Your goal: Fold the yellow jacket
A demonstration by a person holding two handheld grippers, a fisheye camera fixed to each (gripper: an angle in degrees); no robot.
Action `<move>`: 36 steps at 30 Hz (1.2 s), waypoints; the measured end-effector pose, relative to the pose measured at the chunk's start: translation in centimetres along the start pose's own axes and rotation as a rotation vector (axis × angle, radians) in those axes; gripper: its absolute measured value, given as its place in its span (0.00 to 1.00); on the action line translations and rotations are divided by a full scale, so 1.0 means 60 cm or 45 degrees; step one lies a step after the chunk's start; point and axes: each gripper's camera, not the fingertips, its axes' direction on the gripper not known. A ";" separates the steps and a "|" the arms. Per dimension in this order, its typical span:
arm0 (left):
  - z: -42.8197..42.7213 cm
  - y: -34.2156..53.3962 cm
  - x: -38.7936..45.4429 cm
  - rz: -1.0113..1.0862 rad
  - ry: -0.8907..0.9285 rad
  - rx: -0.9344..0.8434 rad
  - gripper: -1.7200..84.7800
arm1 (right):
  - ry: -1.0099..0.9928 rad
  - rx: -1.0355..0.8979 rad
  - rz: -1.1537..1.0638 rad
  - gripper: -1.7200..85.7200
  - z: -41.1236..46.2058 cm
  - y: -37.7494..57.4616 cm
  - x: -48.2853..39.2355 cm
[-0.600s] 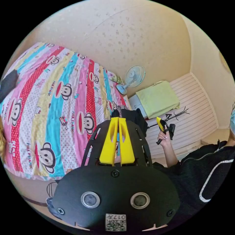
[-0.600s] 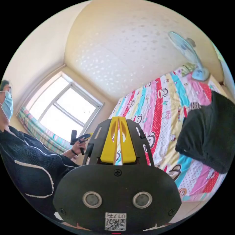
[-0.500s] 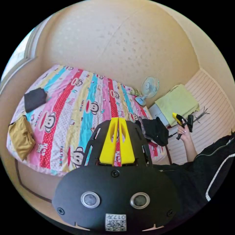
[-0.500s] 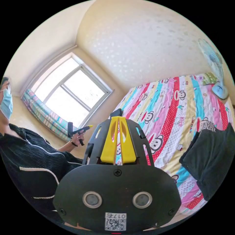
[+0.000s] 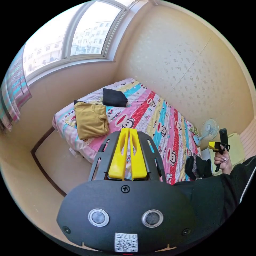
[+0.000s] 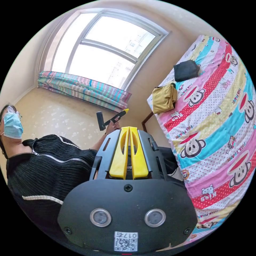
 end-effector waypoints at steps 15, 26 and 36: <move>0.661 0.008 -0.484 -0.288 0.121 -0.319 0.14 | 0.430 -0.407 -0.081 0.14 0.372 -0.545 0.122; 1.093 0.146 -0.574 -0.795 0.238 -0.239 0.15 | 0.627 -0.642 0.373 0.09 0.554 -0.563 0.304; 1.288 -0.040 -0.498 -0.491 0.333 -0.176 0.06 | -0.227 -0.048 0.367 0.03 0.295 -0.579 0.162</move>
